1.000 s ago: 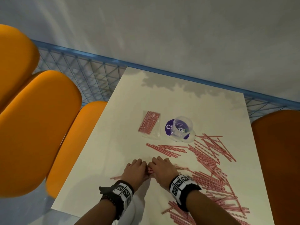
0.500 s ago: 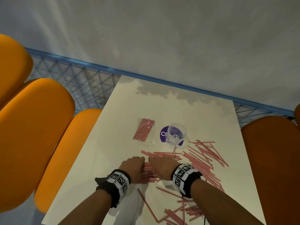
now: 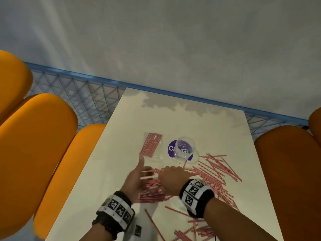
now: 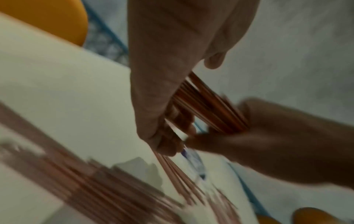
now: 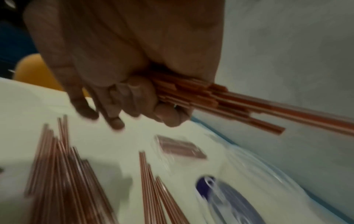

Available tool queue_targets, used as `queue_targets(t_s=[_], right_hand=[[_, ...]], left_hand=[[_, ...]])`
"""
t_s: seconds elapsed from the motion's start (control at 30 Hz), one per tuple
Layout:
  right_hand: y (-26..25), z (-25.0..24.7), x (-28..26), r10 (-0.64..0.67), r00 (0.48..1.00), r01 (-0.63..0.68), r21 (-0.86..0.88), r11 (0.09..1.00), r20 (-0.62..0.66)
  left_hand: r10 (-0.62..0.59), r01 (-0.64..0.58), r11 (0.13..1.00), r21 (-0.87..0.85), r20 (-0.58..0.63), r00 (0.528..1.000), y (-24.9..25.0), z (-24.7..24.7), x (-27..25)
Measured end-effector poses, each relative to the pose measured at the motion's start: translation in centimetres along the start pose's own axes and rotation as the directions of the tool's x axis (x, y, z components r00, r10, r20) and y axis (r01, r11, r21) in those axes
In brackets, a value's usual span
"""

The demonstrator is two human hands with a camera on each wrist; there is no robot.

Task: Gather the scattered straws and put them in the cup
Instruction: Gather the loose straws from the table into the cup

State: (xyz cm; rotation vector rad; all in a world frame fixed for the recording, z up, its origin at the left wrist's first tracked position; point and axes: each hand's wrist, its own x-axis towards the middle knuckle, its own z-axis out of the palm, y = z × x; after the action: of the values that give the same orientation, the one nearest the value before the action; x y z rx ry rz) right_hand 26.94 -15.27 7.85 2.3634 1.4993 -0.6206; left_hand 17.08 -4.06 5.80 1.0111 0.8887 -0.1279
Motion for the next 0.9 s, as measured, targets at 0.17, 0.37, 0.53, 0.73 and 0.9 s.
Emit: queue_targets(t_s=[0.17,0.37,0.53,0.73,0.9], right_hand=[[-2.5,-0.8,0.1,-0.03,0.997,0.026,-0.054,0.998,-0.076],[-1.3,-3.1,-2.2,-0.023,0.975,0.083,0.269,0.959,-0.22],[-0.2,-9.3,-7.6,0.359,0.803,0.444,0.879,0.172,-0.476],[-1.5,-9.5,-8.6,0.461,0.764,0.594,0.77,-0.232,-0.451],[-2.4,-7.7,-8.9,0.38,0.754,0.618,0.775,-0.131,-0.536]], left_hand=[[-0.044,0.043,0.985,-0.165,-0.003,0.999,-0.6,1.9,0.4],[0.027,0.029,0.947,-0.32,0.168,0.985,0.1,2.1,-0.9],[-0.03,0.208,0.846,-0.491,0.346,0.938,-0.2,2.5,-2.5],[0.09,0.341,0.703,-0.624,0.554,0.828,0.0,4.9,-4.6],[0.142,0.355,0.643,-0.678,0.561,0.816,1.2,5.9,-6.2]])
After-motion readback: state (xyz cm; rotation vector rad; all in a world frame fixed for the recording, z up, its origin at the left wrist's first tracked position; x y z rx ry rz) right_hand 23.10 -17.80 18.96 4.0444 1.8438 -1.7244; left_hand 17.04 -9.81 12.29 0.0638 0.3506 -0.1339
